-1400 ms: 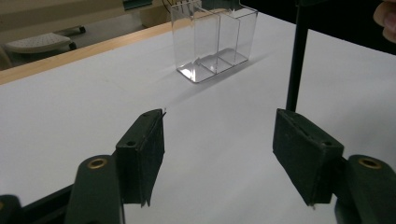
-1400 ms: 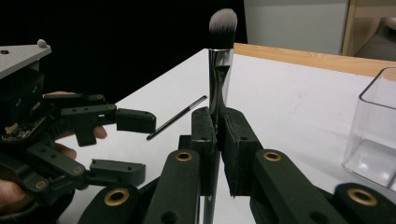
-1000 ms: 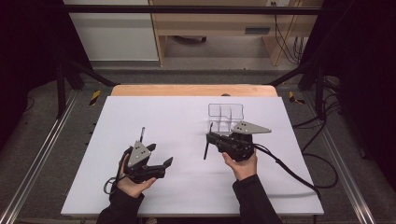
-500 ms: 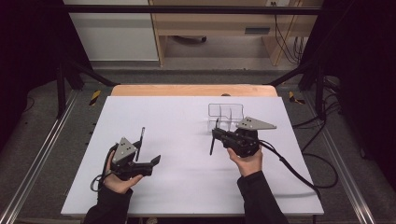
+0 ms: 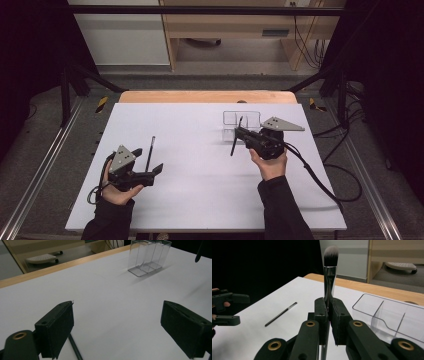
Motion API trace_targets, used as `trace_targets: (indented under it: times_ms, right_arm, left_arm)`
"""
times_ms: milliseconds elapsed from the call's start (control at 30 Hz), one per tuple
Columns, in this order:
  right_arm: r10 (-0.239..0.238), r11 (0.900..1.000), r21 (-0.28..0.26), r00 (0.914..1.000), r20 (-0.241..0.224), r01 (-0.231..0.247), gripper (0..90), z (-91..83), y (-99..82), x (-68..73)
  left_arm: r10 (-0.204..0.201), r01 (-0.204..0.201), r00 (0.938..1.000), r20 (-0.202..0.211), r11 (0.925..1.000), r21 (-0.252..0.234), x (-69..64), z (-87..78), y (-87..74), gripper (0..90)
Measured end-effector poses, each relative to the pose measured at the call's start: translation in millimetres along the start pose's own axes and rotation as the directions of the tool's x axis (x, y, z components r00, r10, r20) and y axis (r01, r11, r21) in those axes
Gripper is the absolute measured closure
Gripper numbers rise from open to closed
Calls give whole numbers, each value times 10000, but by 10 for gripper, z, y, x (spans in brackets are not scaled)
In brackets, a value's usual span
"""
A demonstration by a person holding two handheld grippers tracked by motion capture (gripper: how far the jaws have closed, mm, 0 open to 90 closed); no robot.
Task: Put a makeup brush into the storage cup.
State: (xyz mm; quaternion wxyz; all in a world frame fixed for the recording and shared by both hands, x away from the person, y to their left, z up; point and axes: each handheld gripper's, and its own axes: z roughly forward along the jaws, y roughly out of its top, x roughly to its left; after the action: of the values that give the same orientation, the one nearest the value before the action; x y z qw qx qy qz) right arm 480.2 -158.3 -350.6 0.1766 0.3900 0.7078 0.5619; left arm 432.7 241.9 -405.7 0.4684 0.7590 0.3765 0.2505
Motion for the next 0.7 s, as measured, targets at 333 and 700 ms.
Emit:
trace_targets:
  times_ms: [333, 700]
  right_arm:
    - [-156, 9999, -19, 9989, 447, 157, 843, 50, 116, -63]
    - [-131, 9999, -99, 9954, 947, 141, 844, 113, 261, -168]
  left_arm:
    - [52, -51, 10000, -54, 10000, 53, 66, -18, -18, 98]
    - [-63, 65, 9998, -178, 10000, 76, 124, -23, -32, 96]
